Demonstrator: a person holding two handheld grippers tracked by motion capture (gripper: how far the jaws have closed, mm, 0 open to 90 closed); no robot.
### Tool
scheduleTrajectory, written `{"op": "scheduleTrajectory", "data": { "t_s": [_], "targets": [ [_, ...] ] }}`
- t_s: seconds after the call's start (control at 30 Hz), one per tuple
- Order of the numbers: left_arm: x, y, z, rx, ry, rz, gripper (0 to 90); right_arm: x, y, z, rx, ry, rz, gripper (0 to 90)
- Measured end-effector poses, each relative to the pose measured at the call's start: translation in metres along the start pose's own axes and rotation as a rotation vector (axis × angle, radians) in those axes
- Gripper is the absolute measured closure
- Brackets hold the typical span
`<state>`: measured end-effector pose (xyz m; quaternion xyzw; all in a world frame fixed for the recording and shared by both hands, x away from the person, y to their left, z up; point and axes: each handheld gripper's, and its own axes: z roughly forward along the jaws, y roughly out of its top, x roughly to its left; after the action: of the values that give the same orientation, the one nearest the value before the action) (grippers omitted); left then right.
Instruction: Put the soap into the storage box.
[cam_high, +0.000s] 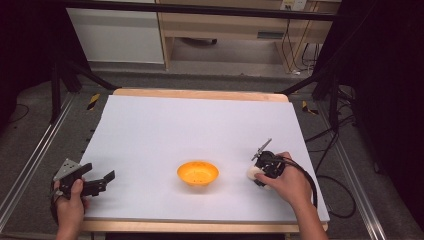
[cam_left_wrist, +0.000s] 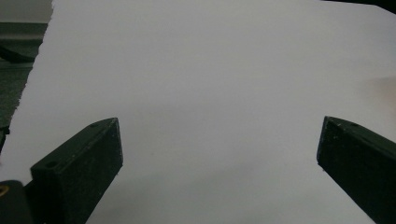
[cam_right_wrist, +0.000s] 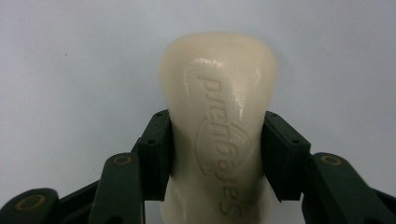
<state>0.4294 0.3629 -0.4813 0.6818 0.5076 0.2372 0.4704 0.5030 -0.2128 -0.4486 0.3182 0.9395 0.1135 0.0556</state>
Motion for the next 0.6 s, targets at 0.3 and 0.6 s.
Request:
{"op": "scheduleTrajectory", "data": {
  "t_s": [0.3,0.6],
  "targets": [
    [0.0,0.0,0.0,0.0,-0.001,-0.002,0.0,0.001,0.006,-0.007,-0.012,-0.001,-0.031,49.5],
    [0.0,0.0,0.0,0.0,-0.001,-0.001,0.0,0.008,0.018,-0.023,-0.035,-0.01,-0.093,49.5]
  ]
}}
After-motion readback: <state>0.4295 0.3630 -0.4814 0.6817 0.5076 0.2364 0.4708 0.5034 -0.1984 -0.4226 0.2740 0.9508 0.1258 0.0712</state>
